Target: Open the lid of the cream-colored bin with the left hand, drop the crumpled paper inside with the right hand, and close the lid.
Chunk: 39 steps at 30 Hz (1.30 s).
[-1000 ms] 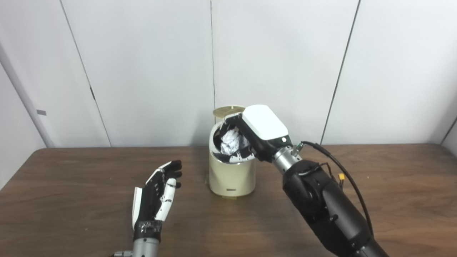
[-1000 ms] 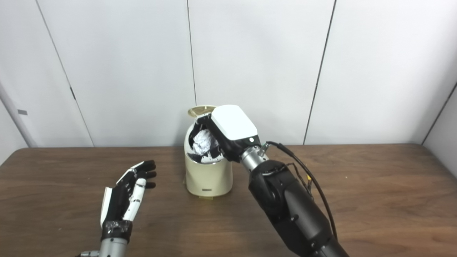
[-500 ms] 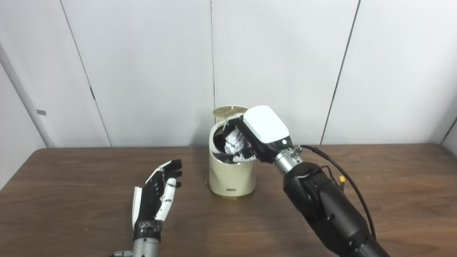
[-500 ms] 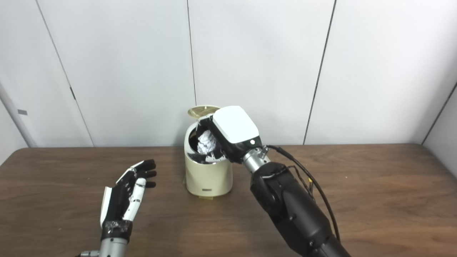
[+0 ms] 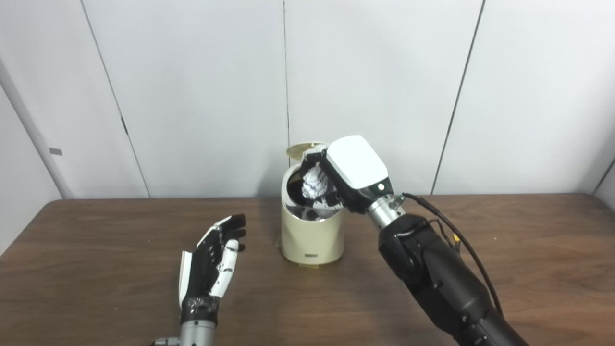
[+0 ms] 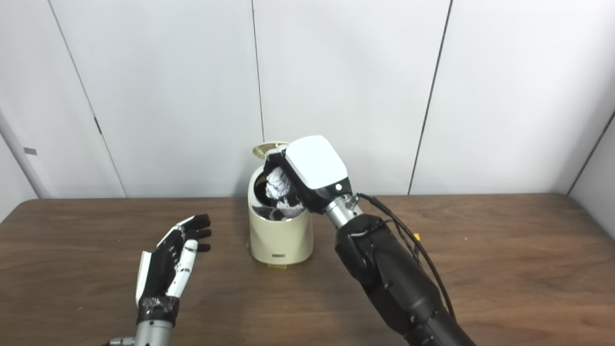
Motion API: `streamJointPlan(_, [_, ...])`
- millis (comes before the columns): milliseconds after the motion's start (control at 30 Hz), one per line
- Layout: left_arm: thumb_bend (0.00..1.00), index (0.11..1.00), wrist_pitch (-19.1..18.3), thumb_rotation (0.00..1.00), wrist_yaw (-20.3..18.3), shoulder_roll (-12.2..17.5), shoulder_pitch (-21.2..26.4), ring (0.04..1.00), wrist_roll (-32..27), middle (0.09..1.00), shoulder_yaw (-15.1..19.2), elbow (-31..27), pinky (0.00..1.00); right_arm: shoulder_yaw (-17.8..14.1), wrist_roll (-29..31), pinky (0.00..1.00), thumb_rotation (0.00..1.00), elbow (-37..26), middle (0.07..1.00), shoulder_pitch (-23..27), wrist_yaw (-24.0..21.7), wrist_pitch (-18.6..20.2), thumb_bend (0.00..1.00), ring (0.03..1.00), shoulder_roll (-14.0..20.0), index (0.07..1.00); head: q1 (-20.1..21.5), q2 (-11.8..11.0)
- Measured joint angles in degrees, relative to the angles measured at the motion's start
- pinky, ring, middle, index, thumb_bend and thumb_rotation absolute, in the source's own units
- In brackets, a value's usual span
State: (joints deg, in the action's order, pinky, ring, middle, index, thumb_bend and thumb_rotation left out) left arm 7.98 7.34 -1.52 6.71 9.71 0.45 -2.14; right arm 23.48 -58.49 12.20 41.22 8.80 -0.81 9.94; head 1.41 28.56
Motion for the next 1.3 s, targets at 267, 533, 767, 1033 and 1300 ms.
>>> streamJointPlan(267, [0.27,0.778,0.0,0.68,-0.1,0.0,0.0,0.749,-0.2,0.772,0.0,0.0,0.66,0.7,-1.2,0.46,0.12,0.1,0.631,0.0,0.1,0.3,0.52,0.563,0.0,0.488,0.0,-0.1])
streamJointPlan(533, [0.28,0.775,0.0,0.69,-0.1,0.0,0.0,0.745,-0.1,0.769,0.0,0.0,0.65,0.9,-1.6,0.49,0.0,-0.4,0.679,0.0,-0.5,0.5,0.97,0.609,0.1,0.613,0.0,-0.1])
streamJointPlan(767, [0.28,0.774,0.0,0.69,-0.1,0.0,0.0,0.739,-0.1,0.767,0.0,0.0,0.64,1.0,-1.9,0.49,0.0,-1.6,0.684,0.0,-2.2,0.8,0.98,0.616,0.1,0.612,0.1,0.0])
streamJointPlan(1033, [0.28,0.776,0.0,0.69,-0.1,0.0,0.0,0.74,-0.1,0.768,0.0,0.0,0.65,1.0,-2.2,0.47,0.0,-1.6,0.652,0.0,-2.1,0.6,0.96,0.585,0.1,0.588,0.1,0.0])
streamJointPlan(1300, [0.29,0.775,0.0,0.7,-0.1,0.0,0.0,0.74,-0.1,0.768,0.0,0.0,0.64,0.5,-0.6,0.36,0.0,-0.4,0.556,-0.1,6.5,-5.8,0.51,0.459,0.5,0.442,0.1,0.1])
